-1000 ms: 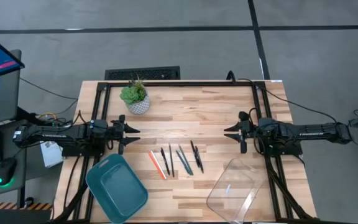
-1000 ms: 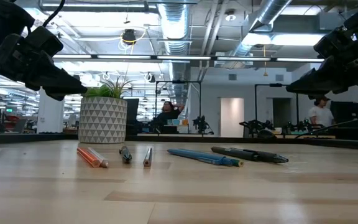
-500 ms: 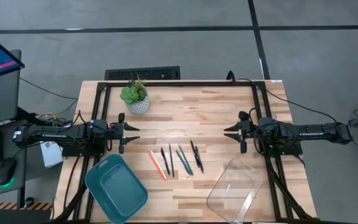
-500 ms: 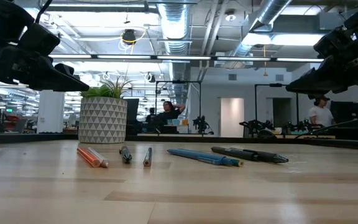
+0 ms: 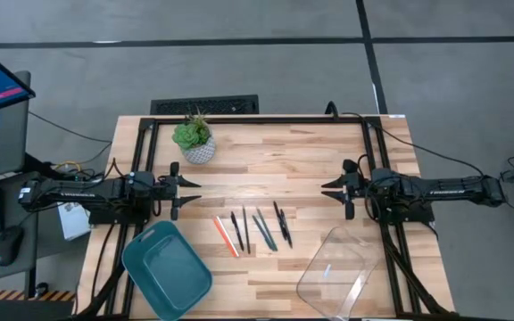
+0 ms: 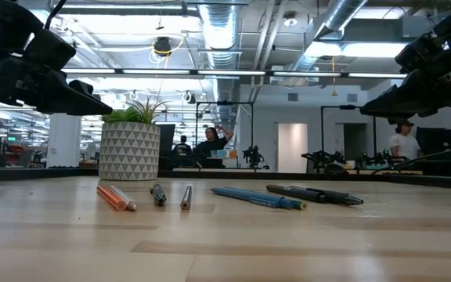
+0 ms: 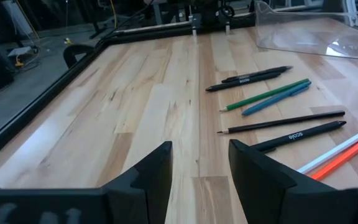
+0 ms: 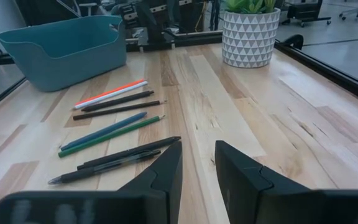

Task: Sort pens & pencils
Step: Put the transparent black pen into the transparent bin

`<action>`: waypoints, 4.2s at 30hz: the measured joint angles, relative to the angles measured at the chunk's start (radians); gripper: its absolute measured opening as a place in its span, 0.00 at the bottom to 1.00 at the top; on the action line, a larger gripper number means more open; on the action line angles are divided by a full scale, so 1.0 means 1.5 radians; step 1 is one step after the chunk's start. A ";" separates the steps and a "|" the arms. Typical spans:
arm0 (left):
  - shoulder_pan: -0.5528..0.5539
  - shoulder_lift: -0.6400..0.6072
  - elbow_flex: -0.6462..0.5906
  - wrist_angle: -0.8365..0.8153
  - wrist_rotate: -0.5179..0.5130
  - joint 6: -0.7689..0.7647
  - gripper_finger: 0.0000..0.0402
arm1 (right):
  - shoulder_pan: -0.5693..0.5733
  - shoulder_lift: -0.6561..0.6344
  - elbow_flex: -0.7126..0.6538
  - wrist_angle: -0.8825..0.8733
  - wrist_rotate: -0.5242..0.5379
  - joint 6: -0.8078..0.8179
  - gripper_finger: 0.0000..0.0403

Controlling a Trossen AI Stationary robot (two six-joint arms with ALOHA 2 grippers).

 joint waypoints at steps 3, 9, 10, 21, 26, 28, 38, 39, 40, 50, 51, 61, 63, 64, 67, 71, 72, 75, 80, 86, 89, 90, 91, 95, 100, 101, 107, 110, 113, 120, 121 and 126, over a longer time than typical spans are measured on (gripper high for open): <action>0.000 0.000 0.000 0.000 0.000 0.000 0.37 | 0.000 0.000 0.000 0.000 0.000 0.000 0.29; 0.000 0.000 0.000 0.000 0.000 -0.001 0.37 | 0.000 0.000 0.000 0.000 0.000 -0.003 0.29; 0.000 0.000 0.000 0.000 0.000 -0.001 0.37 | 0.000 0.000 0.000 0.000 0.000 -0.005 0.29; 0.000 0.000 0.000 0.018 -0.001 -0.108 0.37 | 0.000 0.000 0.000 -0.007 0.000 -0.006 0.29; 0.000 0.000 0.000 0.018 -0.001 -0.225 0.37 | 0.000 0.000 0.000 -0.007 0.000 -0.006 0.29; 0.000 0.000 0.000 0.019 -0.001 -0.237 0.37 | 0.000 0.000 0.000 -0.007 0.000 -0.007 0.29; 0.000 0.000 0.000 0.021 -0.001 -0.282 0.37 | -0.001 0.000 0.000 -0.001 0.002 -0.006 0.29; 0.000 0.000 0.000 0.021 -0.001 -0.303 0.37 | -0.004 0.000 0.000 0.011 0.003 -0.006 0.29; 0.000 0.000 0.000 0.021 -0.001 -0.322 0.37 | -0.007 0.000 0.000 0.021 0.003 -0.006 0.29; 0.000 0.000 0.000 0.019 0.000 -0.367 0.37 | -0.063 0.000 0.000 0.149 0.005 -0.041 0.29; -0.001 0.000 0.000 0.020 0.001 -0.374 0.37 | -0.069 0.000 0.000 0.150 0.005 -0.041 0.29; -0.026 0.000 0.000 0.032 0.041 -0.391 0.37 | -0.128 0.000 0.000 0.146 0.005 -0.146 0.29; -0.031 0.000 0.000 0.032 0.041 -0.387 0.37 | -0.141 0.000 0.000 0.146 0.005 -0.145 0.29; -0.035 0.000 0.000 0.032 0.041 -0.384 0.37 | -0.145 0.000 0.000 0.146 0.005 -0.131 0.29; -0.041 0.000 0.000 0.039 0.041 -0.374 0.37 | -0.161 0.000 0.000 0.152 0.005 -0.092 0.29; -0.050 0.000 0.000 0.085 0.046 -0.370 0.37 | -0.188 0.000 0.000 0.151 0.004 -0.051 0.29; -0.053 0.000 0.000 0.094 0.049 -0.370 0.37 | -0.193 0.003 0.000 0.151 0.003 -0.048 0.29; -0.064 0.000 0.000 0.111 0.055 -0.367 0.37 | -0.202 0.015 0.000 0.162 0.001 -0.048 0.29; -0.070 0.000 0.000 0.112 0.000 -0.328 0.37 | -0.210 0.040 0.000 0.216 0.000 -0.065 0.29; -0.070 0.000 0.000 0.111 -0.047 -0.319 0.37 | -0.215 0.070 0.000 0.255 0.000 -0.048 0.29; -0.070 0.000 0.000 0.111 -0.049 -0.316 0.37 | -0.215 0.071 0.000 0.256 0.000 -0.050 0.29; -0.070 0.000 0.000 0.113 -0.051 -0.313 0.37 | -0.215 0.071 0.000 0.257 0.000 -0.045 0.29; -0.070 0.000 0.000 0.118 -0.056 -0.309 0.37 | -0.215 0.070 0.001 0.256 -0.001 -0.035 0.29; -0.070 -0.001 0.000 0.177 -0.092 -0.317 0.37 | -0.209 0.070 0.018 0.258 -0.004 -0.019 0.29; -0.070 -0.001 0.000 0.199 -0.107 -0.312 0.37 | -0.193 0.070 0.029 0.259 -0.003 -0.022 0.29; -0.070 0.000 0.000 0.198 -0.107 -0.313 0.37 | -0.188 0.070 0.029 0.261 -0.003 -0.022 0.29; -0.070 0.000 0.001 0.219 -0.107 -0.327 0.37 | -0.181 0.070 0.030 0.310 -0.003 -0.041 0.29; -0.070 0.000 0.007 0.212 -0.113 -0.323 0.37 | -0.181 0.070 0.030 0.339 -0.003 -0.040 0.29; -0.070 0.001 0.016 0.226 -0.115 -0.312 0.37 | -0.181 0.070 0.030 0.365 -0.003 -0.033 0.29; -0.070 0.001 0.017 0.276 -0.133 -0.314 0.37 | -0.182 0.070 0.035 0.412 -0.005 -0.016 0.29; -0.070 0.001 0.018 0.279 -0.134 -0.314 0.37 | -0.182 0.070 0.041 0.408 -0.010 -0.012 0.29; -0.069 0.001 0.019 0.287 -0.135 -0.327 0.37 | -0.182 0.072 0.105 0.347 -0.037 0.002 0.29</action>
